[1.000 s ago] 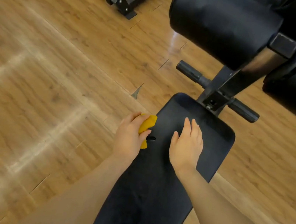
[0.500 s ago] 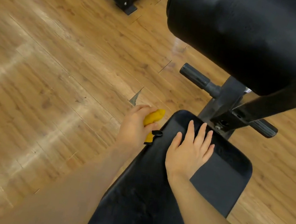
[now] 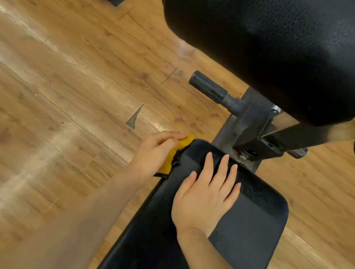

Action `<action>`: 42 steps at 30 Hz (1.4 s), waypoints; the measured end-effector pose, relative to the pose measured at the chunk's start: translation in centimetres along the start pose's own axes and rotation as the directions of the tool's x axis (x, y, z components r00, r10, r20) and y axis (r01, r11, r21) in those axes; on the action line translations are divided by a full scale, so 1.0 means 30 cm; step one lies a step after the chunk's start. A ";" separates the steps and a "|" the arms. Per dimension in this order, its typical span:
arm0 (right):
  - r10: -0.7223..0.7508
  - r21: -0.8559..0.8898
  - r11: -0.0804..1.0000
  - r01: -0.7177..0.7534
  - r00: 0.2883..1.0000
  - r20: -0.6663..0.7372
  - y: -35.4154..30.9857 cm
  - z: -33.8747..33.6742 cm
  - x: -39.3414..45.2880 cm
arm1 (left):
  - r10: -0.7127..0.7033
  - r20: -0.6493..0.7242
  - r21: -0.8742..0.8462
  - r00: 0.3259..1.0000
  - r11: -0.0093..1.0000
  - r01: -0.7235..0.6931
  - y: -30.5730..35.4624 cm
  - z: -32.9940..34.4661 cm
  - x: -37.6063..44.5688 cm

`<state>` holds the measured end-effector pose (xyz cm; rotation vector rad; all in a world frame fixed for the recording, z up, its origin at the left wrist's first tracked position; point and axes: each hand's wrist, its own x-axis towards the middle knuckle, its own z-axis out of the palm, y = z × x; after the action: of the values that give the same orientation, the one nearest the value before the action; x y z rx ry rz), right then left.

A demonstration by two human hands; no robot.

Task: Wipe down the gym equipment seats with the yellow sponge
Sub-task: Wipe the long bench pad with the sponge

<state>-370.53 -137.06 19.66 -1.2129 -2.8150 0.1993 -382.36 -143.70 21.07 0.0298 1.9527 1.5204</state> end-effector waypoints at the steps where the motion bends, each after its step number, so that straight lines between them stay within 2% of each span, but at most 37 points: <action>1: 0.003 -0.006 1.000 -0.003 1.000 -0.002 -0.002 0.002 0.001 | -0.014 -0.037 -0.057 0.999 0.998 0.012 -0.003 0.010 0.009; 3: 0.007 -0.012 1.000 -0.008 1.000 -0.009 -0.003 0.004 0.002 | 0.020 -0.076 -0.031 0.997 0.999 -0.023 -0.015 0.032 0.027; 6: 0.006 -0.026 1.000 -0.007 1.000 -0.026 -0.004 0.005 0.003 | 0.084 -0.048 0.027 0.995 0.996 -0.083 -0.048 0.055 0.036; 9: 0.006 -0.031 1.000 -0.007 0.999 -0.041 -0.005 0.006 0.004 | 0.099 -0.037 -0.026 0.994 0.995 -0.100 -0.069 0.053 0.007; 14: 0.002 -0.038 0.999 -0.004 0.998 -0.060 -0.010 0.005 0.004 | 0.037 -0.026 -0.147 0.999 0.988 -0.040 -0.106 -0.008 -0.113; 18: 0.009 -0.036 0.999 -0.012 0.998 -0.067 -0.009 0.007 0.003 | -0.005 -0.023 -0.159 1.000 0.987 0.001 -0.154 -0.048 -0.218; 25: 0.010 -0.014 1.000 -0.012 0.995 -0.098 -0.011 0.009 0.005 | 0.126 -0.027 -0.105 0.992 0.986 -0.128 -0.082 0.021 -0.036; 30: 0.008 0.006 1.000 -0.007 0.995 -0.103 -0.008 0.010 0.005 | 0.033 0.039 -0.213 0.999 0.977 -0.024 -0.090 0.004 -0.014; 37: 0.011 0.018 1.000 -0.010 0.996 -0.088 -0.010 0.004 0.003 | -0.134 0.072 -0.229 0.988 0.962 0.147 -0.221 -0.120 -0.281; 39: 0.010 0.019 1.000 -0.009 0.996 -0.089 -0.011 0.002 0.003 | -0.131 0.067 -0.213 0.989 0.967 0.142 -0.222 -0.119 -0.279; 42: 0.016 0.027 1.000 -0.013 0.995 -0.094 -0.012 0.003 0.002 | -0.020 0.031 -0.139 0.999 0.990 0.024 -0.175 -0.070 -0.185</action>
<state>-370.85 -137.26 19.61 -1.2047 -2.7159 0.1748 -377.15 -149.40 19.36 -0.0291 1.8137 1.6297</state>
